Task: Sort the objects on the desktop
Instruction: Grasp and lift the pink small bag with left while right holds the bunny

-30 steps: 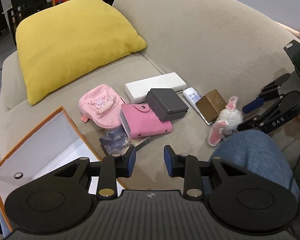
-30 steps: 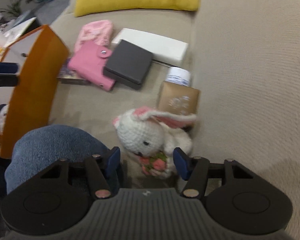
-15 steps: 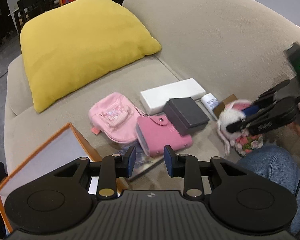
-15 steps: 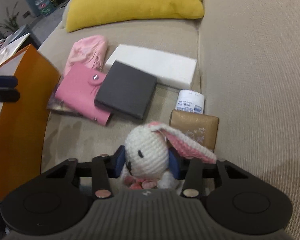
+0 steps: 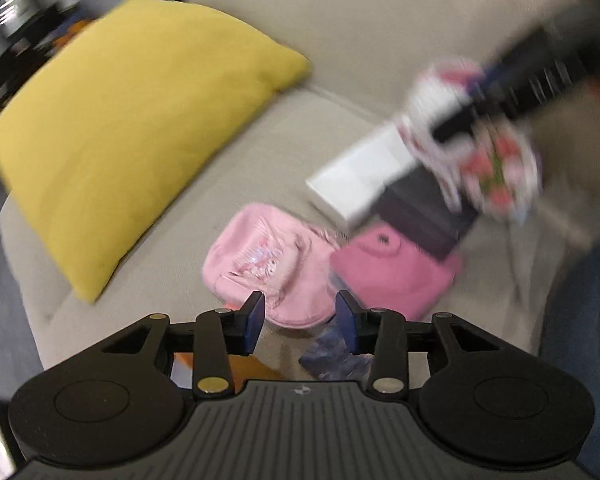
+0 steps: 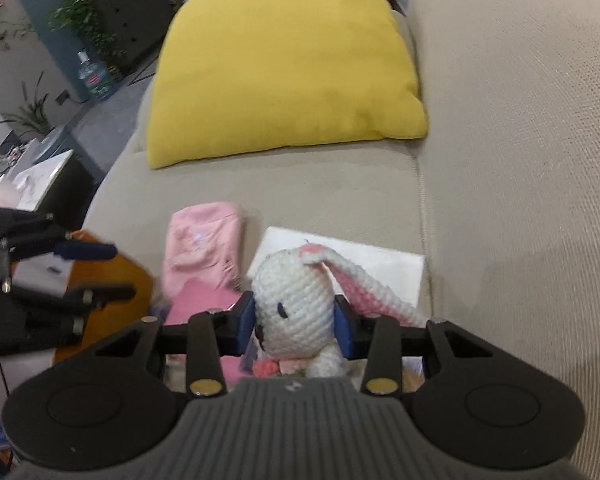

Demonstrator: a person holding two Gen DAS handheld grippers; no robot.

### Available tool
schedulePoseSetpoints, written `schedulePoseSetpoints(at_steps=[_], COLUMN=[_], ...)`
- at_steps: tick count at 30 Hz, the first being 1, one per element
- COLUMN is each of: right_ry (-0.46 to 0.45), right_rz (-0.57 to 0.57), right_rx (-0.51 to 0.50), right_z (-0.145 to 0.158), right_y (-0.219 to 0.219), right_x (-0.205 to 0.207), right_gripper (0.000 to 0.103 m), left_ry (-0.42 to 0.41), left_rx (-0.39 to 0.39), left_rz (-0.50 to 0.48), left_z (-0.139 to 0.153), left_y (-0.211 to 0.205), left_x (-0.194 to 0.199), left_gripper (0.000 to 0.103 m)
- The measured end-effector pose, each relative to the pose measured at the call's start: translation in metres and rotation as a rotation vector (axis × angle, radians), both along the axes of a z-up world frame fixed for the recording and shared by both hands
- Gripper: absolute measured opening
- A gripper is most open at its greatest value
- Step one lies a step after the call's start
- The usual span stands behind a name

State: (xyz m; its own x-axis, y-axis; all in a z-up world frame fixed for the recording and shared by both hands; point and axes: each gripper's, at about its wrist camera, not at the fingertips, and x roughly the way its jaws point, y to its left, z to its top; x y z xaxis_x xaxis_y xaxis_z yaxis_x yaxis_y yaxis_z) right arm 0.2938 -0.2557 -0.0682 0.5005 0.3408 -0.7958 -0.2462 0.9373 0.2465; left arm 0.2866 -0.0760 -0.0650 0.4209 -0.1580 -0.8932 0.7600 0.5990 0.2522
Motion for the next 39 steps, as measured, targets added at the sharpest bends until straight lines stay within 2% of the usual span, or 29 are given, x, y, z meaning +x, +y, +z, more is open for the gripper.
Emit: schedulePoseSetpoints(at_steps=[3, 8, 12, 15, 17, 21, 25, 32, 34, 37, 39], right_ry=[0.022, 0.053, 0.041, 0.023, 0.011, -0.001, 0.008, 0.021, 0.033, 0.035, 0.037], right_rz=[-0.022, -0.050, -0.084, -0.093, -0.093, -0.087, -0.091, -0.066, -0.047, -0.016, -0.005], right_rx=[-0.005, -0.045, -0.055, -0.042, -0.036, -0.053, -0.069, -0.128, -0.167, -0.243, -0.268], right_z=[-0.010, -0.024, -0.024, -0.019, -0.015, -0.011, -0.008, -0.019, -0.024, -0.034, -0.038], right_y=[-0.003, -0.006, -0.012, -0.015, -0.013, -0.012, -0.012, -0.006, -0.002, 0.004, 0.004], right_x=[0.012, 0.018, 0.014, 0.009, 0.004, -0.003, -0.008, -0.006, -0.003, -0.002, -0.001], right_gripper=[0.046, 0.051, 0.054, 0.057, 0.060, 0.060, 0.060, 0.063, 0.071, 0.072, 0.072], left_ry=[0.017, 0.037, 0.032, 0.040, 0.018, 0.000, -0.086, -0.204, -0.212, -0.220, -0.221], left_rx=[0.094, 0.169, 0.254, 0.355, 0.407, 0.475, 0.550, 0.586, 0.565, 0.516, 0.474], left_rz=[-0.077, -0.211, -0.318, -0.417, -0.489, -0.560, -0.656, -0.724, -0.708, -0.688, -0.655], left_z=[-0.016, -0.031, -0.043, -0.055, -0.058, -0.068, -0.083, -0.095, -0.097, -0.091, -0.085], left_y=[-0.007, -0.013, -0.020, -0.022, -0.022, -0.026, -0.027, -0.024, -0.023, -0.019, -0.016], left_x=[0.010, 0.014, 0.009, 0.004, -0.001, -0.004, -0.018, -0.030, -0.029, -0.025, -0.022], left_gripper=[0.041, 0.041, 0.041, 0.041, 0.041, 0.040, 0.039, 0.038, 0.033, 0.027, 0.016])
